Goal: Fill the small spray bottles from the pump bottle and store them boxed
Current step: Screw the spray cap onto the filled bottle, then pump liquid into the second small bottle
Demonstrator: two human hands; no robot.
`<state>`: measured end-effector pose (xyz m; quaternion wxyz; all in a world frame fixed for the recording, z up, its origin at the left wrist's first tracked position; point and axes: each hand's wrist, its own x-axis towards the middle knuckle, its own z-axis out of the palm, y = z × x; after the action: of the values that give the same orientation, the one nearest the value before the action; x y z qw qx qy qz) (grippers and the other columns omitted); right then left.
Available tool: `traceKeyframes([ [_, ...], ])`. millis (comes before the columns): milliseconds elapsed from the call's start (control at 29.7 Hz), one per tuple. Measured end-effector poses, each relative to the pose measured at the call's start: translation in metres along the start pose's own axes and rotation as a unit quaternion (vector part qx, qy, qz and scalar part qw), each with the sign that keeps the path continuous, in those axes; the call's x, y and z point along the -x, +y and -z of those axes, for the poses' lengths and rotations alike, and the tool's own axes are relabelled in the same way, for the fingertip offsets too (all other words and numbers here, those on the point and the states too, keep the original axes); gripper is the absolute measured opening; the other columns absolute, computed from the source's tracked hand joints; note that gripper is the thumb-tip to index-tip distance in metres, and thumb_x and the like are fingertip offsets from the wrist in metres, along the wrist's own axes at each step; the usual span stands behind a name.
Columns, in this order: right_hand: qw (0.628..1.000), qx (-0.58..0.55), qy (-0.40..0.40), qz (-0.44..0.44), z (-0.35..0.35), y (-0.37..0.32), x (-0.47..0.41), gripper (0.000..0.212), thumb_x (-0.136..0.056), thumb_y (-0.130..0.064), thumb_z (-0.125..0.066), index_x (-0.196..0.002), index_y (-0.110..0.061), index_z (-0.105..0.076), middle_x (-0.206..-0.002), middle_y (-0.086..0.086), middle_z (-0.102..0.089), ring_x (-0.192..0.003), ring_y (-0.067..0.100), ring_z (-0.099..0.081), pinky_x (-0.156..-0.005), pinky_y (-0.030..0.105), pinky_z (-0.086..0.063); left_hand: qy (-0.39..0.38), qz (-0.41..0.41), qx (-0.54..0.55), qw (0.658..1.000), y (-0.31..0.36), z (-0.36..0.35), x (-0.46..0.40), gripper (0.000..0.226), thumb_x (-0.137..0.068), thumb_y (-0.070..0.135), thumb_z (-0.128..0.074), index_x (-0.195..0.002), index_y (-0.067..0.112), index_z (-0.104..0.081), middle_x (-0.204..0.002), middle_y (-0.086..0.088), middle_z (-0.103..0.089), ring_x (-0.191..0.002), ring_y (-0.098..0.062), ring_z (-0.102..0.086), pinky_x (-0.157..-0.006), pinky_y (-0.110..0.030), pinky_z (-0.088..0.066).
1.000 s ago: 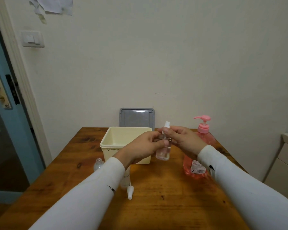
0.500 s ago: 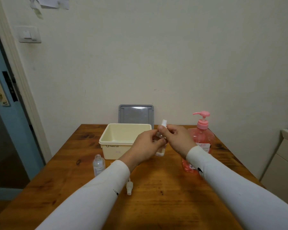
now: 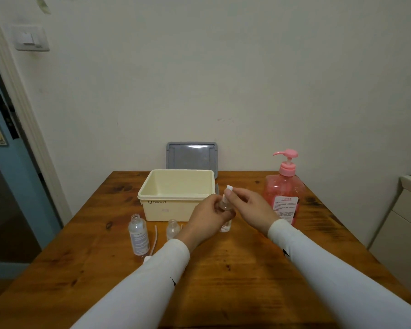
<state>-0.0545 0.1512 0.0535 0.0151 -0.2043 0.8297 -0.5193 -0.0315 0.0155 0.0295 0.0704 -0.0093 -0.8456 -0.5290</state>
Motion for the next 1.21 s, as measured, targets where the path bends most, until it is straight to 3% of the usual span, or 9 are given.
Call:
traceKeyframes([
  [101,1.0,-0.007,0.012,-0.014,0.003,0.001,0.004,0.045,-0.095,-0.046,-0.044,-0.129,-0.021,-0.057,-0.113,-0.014,-0.057,-0.103,0.002,-0.05,-0.079,0.011,-0.036,0.007,0.022,-0.011,1.0,-0.009,-0.007,0.0,0.033,-0.083,0.027,-0.072,-0.111,0.02,-0.056,-0.102,0.002,-0.064,-0.095,-0.017,-0.061,-0.087,-0.036,-0.052],
  [202,0.999,-0.012,0.02,-0.031,0.006,0.004,0.006,0.051,-0.095,-0.05,-0.039,-0.136,-0.021,-0.049,-0.128,-0.01,-0.053,-0.111,0.001,-0.041,-0.094,0.02,-0.03,0.02,0.041,-0.015,0.999,-0.016,-0.013,0.001,0.032,-0.081,0.025,-0.073,-0.108,0.019,-0.055,-0.1,0.003,-0.062,-0.094,-0.017,-0.059,-0.081,-0.031,-0.048],
  [337,0.999,-0.002,0.022,-0.046,0.008,0.011,0.011,0.054,-0.095,-0.052,-0.036,-0.139,-0.022,-0.045,-0.144,-0.004,-0.046,-0.13,0.011,-0.04,-0.098,0.022,-0.025,0.029,0.06,-0.029,0.997,-0.025,-0.02,0.005,0.032,-0.081,0.022,-0.073,-0.105,0.019,-0.053,-0.098,0.003,-0.06,-0.09,-0.015,-0.057,-0.072,-0.026,-0.042],
  [841,0.997,0.013,0.014,-0.069,0.006,0.027,0.017,0.053,-0.096,-0.051,-0.036,-0.139,-0.022,-0.045,-0.144,-0.002,-0.046,-0.133,0.015,-0.04,-0.097,0.023,-0.026,0.012,0.104,-0.043,0.994,-0.04,-0.025,0.016,0.04,-0.081,0.022,-0.071,-0.116,0.02,-0.052,-0.108,0.001,-0.062,-0.098,-0.017,-0.058,-0.083,-0.028,-0.046],
  [1043,0.994,0.092,-0.001,-0.058,0.008,0.035,0.018,0.062,-0.089,-0.059,-0.04,-0.141,-0.025,-0.043,-0.146,0.0,-0.043,-0.133,0.016,-0.04,-0.104,0.028,-0.029,0.012,0.033,-0.098,0.995,-0.026,-0.011,0.022,0.053,-0.086,0.026,-0.064,-0.135,0.019,-0.045,-0.129,-0.002,-0.058,-0.114,-0.019,-0.055,-0.094,-0.031,-0.045],
  [1144,0.989,0.139,-0.011,-0.047,0.01,0.035,0.019,0.072,-0.081,-0.067,-0.038,-0.141,-0.027,-0.042,-0.146,0.0,-0.043,-0.132,0.017,-0.04,-0.109,0.036,-0.033,0.053,-0.012,-0.154,0.987,-0.013,0.009,0.026,0.054,-0.09,0.024,-0.062,-0.141,0.02,-0.043,-0.136,-0.001,-0.053,-0.123,-0.019,-0.051,-0.099,-0.032,-0.044],
  [1212,0.985,0.167,-0.012,-0.033,0.01,0.035,0.022,0.068,-0.084,-0.064,-0.04,-0.142,-0.028,-0.04,-0.148,0.0,-0.04,-0.134,0.018,-0.038,-0.11,0.036,-0.031,0.106,-0.044,-0.192,0.975,-0.011,0.028,0.031,0.053,-0.091,0.021,-0.059,-0.142,0.022,-0.042,-0.138,0.001,-0.051,-0.124,-0.017,-0.049,-0.102,-0.032,-0.043],
])
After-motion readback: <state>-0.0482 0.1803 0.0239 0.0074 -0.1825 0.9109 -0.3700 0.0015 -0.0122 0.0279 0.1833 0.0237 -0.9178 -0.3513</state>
